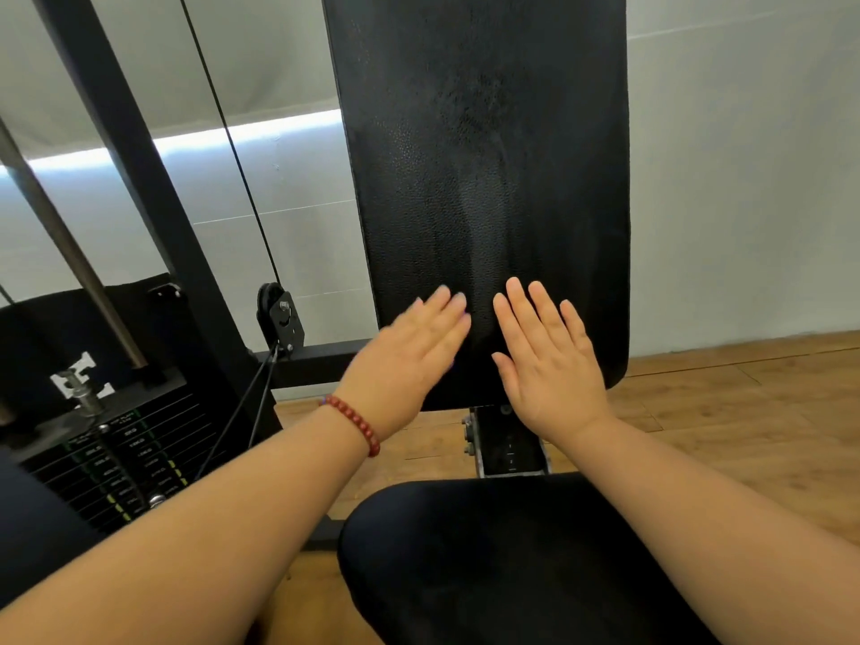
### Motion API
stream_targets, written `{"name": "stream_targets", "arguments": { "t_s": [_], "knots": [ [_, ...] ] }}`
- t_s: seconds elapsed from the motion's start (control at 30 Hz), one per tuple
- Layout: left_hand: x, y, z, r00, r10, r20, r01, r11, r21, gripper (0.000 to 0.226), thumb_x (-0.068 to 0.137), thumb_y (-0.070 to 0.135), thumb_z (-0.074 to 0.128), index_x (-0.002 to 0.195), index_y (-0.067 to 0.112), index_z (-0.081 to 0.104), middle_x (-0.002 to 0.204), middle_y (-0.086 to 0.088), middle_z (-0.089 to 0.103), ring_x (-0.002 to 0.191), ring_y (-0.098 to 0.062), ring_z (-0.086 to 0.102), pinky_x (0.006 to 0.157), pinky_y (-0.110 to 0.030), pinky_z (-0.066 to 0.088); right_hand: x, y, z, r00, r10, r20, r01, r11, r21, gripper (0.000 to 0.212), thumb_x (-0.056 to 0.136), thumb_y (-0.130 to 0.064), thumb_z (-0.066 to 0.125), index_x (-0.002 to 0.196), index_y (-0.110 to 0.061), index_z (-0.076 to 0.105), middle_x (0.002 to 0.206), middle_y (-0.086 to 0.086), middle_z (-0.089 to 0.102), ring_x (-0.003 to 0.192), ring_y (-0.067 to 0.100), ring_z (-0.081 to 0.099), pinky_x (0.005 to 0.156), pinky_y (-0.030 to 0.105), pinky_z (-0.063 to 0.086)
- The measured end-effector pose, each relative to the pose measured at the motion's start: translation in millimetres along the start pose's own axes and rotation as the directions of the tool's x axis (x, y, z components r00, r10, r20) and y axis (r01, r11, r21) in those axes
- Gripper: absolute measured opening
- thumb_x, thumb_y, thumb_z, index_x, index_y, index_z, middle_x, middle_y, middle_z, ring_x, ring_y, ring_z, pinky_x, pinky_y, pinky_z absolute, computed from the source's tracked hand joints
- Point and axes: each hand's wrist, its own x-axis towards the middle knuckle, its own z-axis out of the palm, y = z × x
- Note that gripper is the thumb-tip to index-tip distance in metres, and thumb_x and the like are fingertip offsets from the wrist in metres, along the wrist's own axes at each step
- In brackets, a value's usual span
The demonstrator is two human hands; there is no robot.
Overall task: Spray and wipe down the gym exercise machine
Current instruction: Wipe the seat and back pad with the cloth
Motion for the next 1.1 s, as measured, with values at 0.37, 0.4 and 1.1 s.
{"name": "stream_targets", "arguments": {
  "t_s": [0.37, 0.4, 1.1],
  "knots": [
    [-4.9, 13.9, 18.5, 0.999, 0.022, 0.026, -0.023, 0.999, 0.048, 0.093, 0.055, 0.004, 0.086, 0.135, -0.001, 0.038, 0.143, -0.020, 0.045, 0.132, -0.034, 0.044, 0.107, -0.047, 0.031, -0.6, 1.2, 1.2, 0.999, -0.016, -0.028, 0.016, 1.000, 0.011, 0.058, 0.102, -0.037, 0.030, 0.153, -0.011, 0.019, 0.159, 0.009, 0.015, 0.148, 0.025, 0.015, 0.121, 0.039, 0.004],
    [-10.5, 17.1, 21.1, 0.998, 0.028, 0.048, -0.031, 0.998, 0.061, 0.096, 0.053, 0.005, 0.087, 0.135, 0.000, 0.036, 0.144, -0.018, 0.038, 0.134, -0.032, 0.037, 0.108, -0.045, 0.030, -0.6, 1.2, 1.3, 1.000, -0.016, -0.023, 0.016, 1.000, 0.012, 0.058, 0.102, -0.037, 0.030, 0.153, -0.011, 0.018, 0.159, 0.009, 0.015, 0.148, 0.025, 0.014, 0.121, 0.039, 0.004],
    [-8.6, 24.9, 21.7, 0.996, 0.073, 0.049, -0.074, 0.997, 0.031, 0.098, 0.050, 0.006, 0.091, 0.132, 0.002, 0.039, 0.136, -0.017, 0.055, 0.130, -0.034, 0.046, 0.106, -0.045, 0.031, -3.8, 0.4, 1.9, 1.000, -0.016, -0.005, 0.016, 1.000, 0.013, 0.057, 0.104, -0.037, 0.026, 0.153, -0.010, 0.016, 0.160, 0.008, 0.012, 0.149, 0.025, 0.012, 0.121, 0.040, 0.003]
  ]
}}
